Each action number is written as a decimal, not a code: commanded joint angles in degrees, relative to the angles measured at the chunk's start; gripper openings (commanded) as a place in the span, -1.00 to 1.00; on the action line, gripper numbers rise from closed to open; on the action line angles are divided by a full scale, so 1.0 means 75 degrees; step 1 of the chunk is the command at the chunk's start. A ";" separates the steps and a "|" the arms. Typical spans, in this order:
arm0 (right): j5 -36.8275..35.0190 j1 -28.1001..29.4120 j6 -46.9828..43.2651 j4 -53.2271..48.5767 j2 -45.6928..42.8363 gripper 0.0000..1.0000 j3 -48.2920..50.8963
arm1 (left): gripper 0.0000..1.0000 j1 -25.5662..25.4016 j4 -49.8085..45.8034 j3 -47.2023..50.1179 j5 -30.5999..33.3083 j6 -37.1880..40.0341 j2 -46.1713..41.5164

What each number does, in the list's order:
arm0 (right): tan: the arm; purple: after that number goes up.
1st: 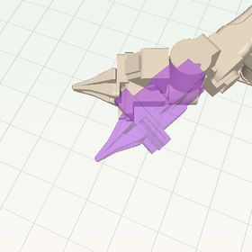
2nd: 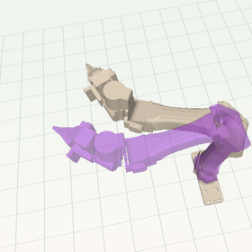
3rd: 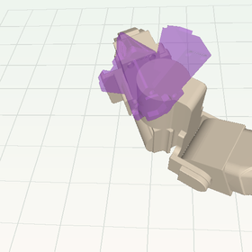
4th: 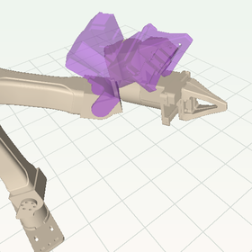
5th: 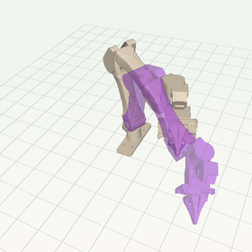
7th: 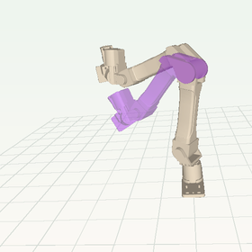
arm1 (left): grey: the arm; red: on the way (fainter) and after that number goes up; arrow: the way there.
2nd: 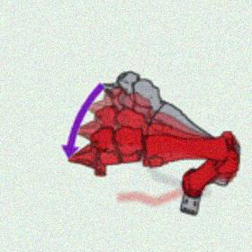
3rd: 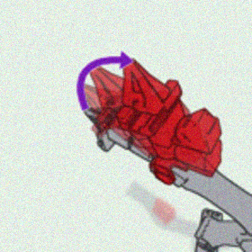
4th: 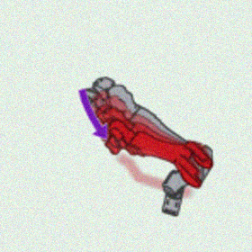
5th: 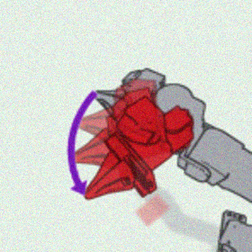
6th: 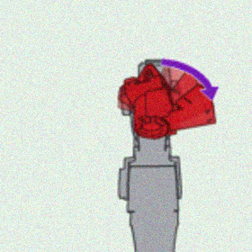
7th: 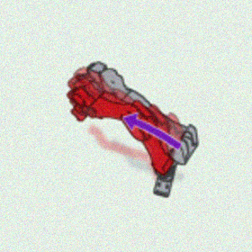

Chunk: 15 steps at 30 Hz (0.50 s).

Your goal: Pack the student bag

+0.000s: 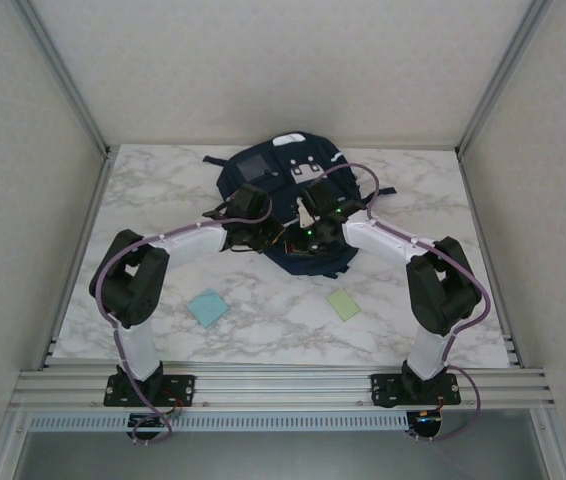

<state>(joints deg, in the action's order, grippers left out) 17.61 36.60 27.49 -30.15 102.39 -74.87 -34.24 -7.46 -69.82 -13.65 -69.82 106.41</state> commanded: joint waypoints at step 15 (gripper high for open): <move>-0.3944 -0.1309 -0.1832 -0.2011 -0.0292 -1.00 0.0459 | -1.00 0.0980 -0.1228 0.0208 -0.0454 0.1716 -0.0633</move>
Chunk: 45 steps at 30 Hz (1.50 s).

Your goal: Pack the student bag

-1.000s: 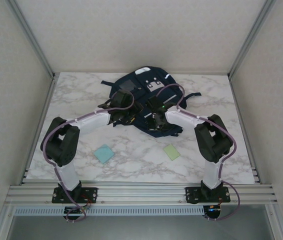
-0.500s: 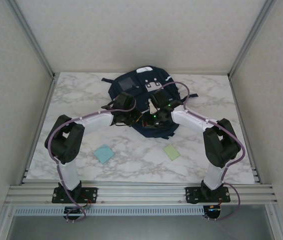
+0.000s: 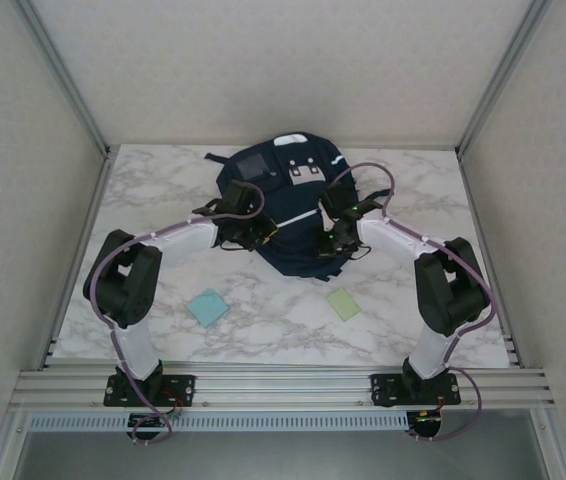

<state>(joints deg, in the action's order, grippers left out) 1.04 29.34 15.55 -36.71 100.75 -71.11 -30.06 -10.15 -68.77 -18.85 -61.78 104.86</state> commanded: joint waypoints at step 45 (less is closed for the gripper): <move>0.3136 0.1969 -0.0375 0.1107 0.0532 -1.00 -0.0685 | -1.00 0.0595 -0.0475 0.1207 0.1213 -0.1351 -0.1417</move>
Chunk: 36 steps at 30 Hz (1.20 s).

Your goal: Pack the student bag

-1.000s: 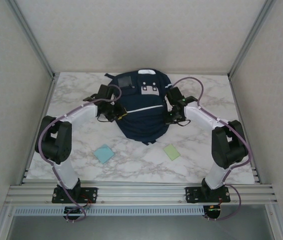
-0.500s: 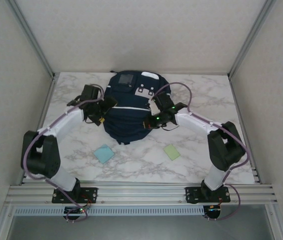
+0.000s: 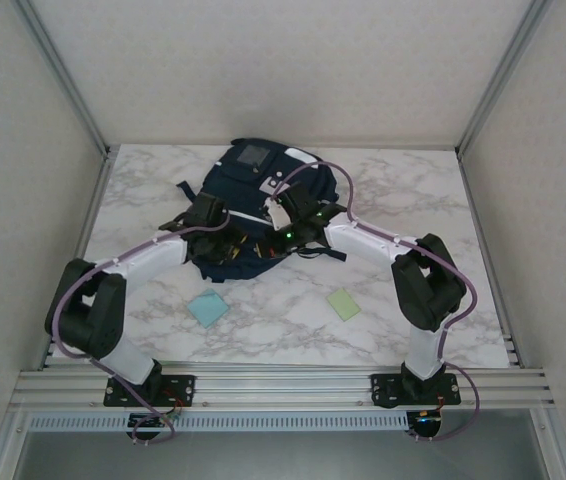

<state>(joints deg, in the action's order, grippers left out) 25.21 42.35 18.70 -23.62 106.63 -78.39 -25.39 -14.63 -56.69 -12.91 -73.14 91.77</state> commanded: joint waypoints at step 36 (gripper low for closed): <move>-0.7666 -0.2643 -0.0390 -0.1983 0.2028 -1.00 -0.1864 | -1.00 -0.0140 -0.0468 0.0046 0.0314 0.0907 -0.0611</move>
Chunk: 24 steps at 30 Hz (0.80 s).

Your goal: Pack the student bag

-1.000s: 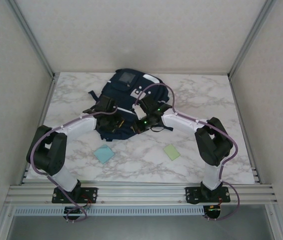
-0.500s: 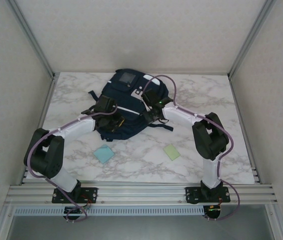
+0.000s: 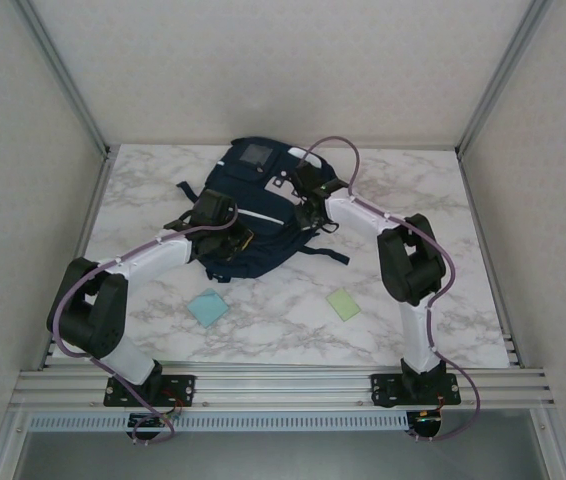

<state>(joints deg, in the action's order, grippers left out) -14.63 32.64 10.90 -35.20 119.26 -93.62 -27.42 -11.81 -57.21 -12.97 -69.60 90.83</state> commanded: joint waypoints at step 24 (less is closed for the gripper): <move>0.3326 -0.0488 0.1873 0.1670 -0.2855 0.56 0.2682 | 0.02 -0.0095 -0.2441 -0.0445 0.0770 0.2801 -0.0949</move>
<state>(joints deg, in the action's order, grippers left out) 6.98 27.11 22.57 -26.13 97.97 -72.44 -27.92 -22.79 -58.22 -10.37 -54.48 86.80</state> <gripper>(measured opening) 0.774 0.484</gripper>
